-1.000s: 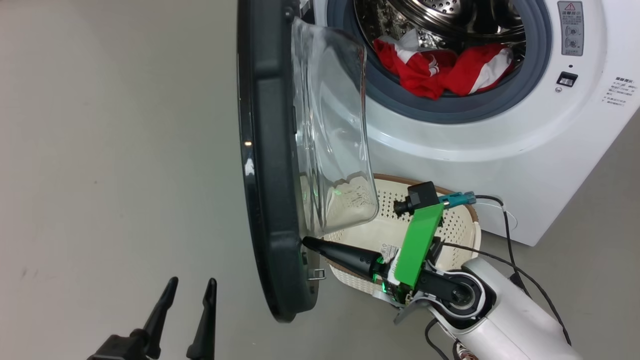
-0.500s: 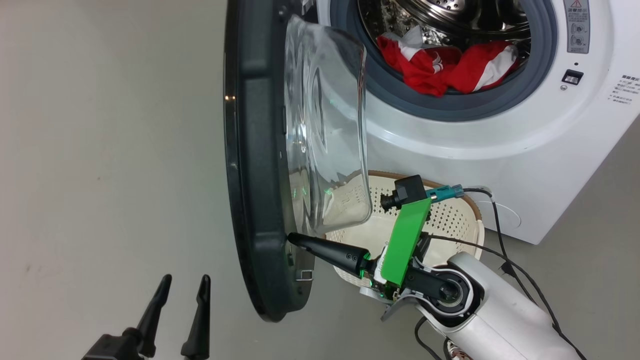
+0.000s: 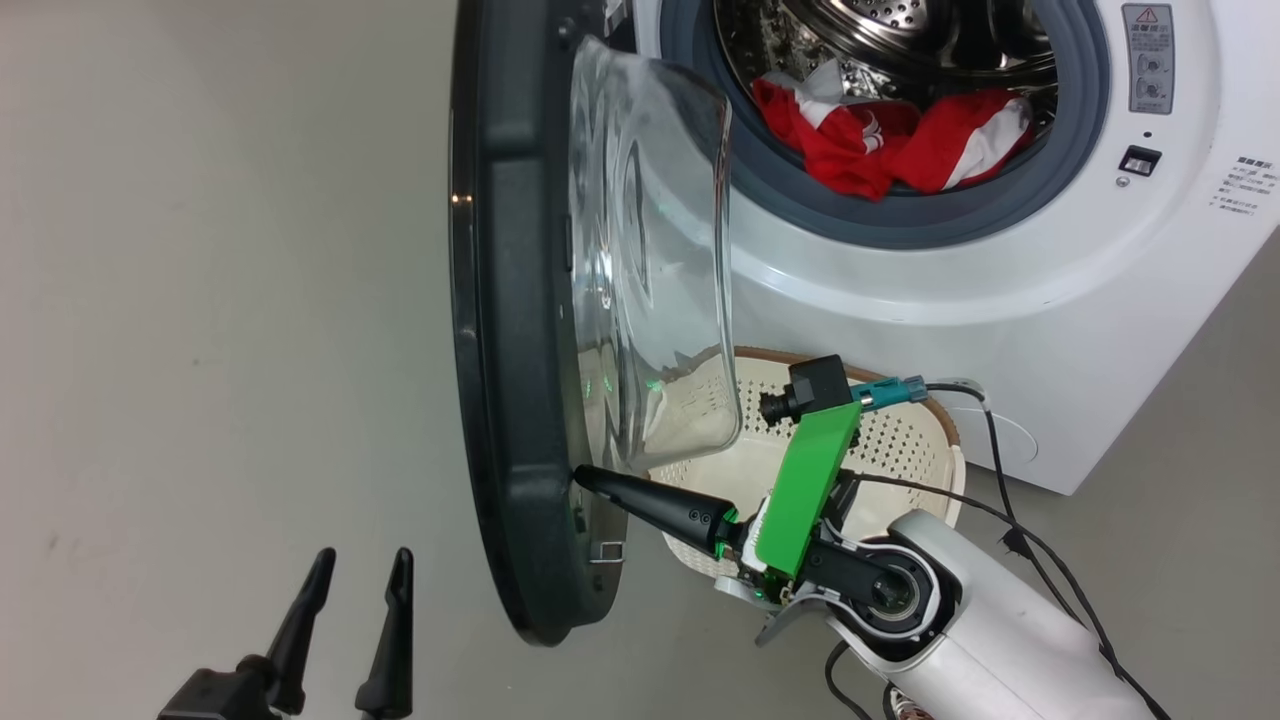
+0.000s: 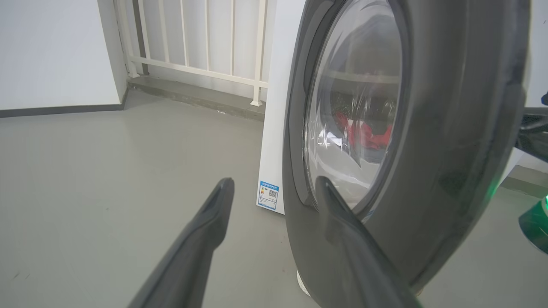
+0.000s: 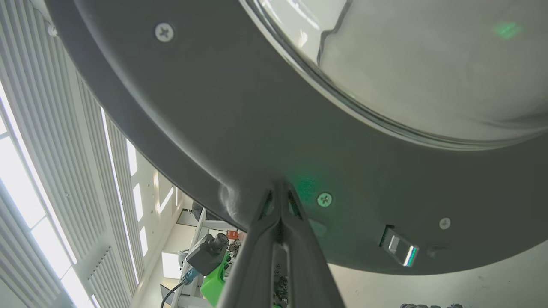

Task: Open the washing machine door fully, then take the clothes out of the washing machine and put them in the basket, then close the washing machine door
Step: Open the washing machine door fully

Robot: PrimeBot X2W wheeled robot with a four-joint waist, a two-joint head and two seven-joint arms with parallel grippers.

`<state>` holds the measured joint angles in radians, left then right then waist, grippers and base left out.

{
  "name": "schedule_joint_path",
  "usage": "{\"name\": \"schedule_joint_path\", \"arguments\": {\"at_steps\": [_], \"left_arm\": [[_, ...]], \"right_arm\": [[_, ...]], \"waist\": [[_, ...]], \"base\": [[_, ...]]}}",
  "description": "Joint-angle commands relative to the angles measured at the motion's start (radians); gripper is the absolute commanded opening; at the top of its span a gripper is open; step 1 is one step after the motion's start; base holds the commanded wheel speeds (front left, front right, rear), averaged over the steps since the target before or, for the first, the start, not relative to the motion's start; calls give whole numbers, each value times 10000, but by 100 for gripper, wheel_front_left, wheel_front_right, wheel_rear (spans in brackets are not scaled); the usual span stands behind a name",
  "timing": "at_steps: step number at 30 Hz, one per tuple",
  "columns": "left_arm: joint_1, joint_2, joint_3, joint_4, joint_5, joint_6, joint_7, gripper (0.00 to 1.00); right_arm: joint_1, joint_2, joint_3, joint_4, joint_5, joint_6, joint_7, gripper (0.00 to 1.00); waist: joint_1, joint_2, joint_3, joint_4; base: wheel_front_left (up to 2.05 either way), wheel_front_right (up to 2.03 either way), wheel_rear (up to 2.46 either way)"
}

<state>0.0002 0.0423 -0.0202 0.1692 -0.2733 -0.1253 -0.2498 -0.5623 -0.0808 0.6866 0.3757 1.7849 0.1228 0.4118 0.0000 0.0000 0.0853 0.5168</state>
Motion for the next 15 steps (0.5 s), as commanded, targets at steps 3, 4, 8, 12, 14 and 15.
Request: {"name": "schedule_joint_path", "arguments": {"at_steps": [3, 4, 8, 12, 14, 15], "left_arm": [[-128, 80, 366, -265, -39, -54, -120, 100], [-121, 80, 360, -257, -30, -54, -120, 100], [-82, 80, 307, -232, 27, -54, -120, 100], [-50, 80, 283, -191, 81, -54, -120, 100], [-42, 80, 267, -168, 106, -54, -120, 100], [-29, 80, 264, -154, 123, -54, -120, 100]], "right_arm": [[-43, 306, -37, -258, -191, 79, -165, 100], [30, 306, -78, -244, -246, 79, -198, 100], [386, 306, -299, -155, -665, 79, -280, 100], [850, 239, -576, -92, -1220, 79, -452, 100], [1102, 148, -672, -94, -1474, 79, -583, 100], [1234, 101, -704, -107, -1596, 79, -664, 100]], "waist": [[0, 0, -54, -32], [0, 0, -75, -43], [0, 0, -159, -95], [0, 0, -236, -147], [0, 0, -274, -170], [0, 0, -311, -185]], "base": [[0, 0, 0], [0, 0, 0], [0, 0, 0], [0, 0, 0], [0, 0, 0], [0, 0, 0]]}}
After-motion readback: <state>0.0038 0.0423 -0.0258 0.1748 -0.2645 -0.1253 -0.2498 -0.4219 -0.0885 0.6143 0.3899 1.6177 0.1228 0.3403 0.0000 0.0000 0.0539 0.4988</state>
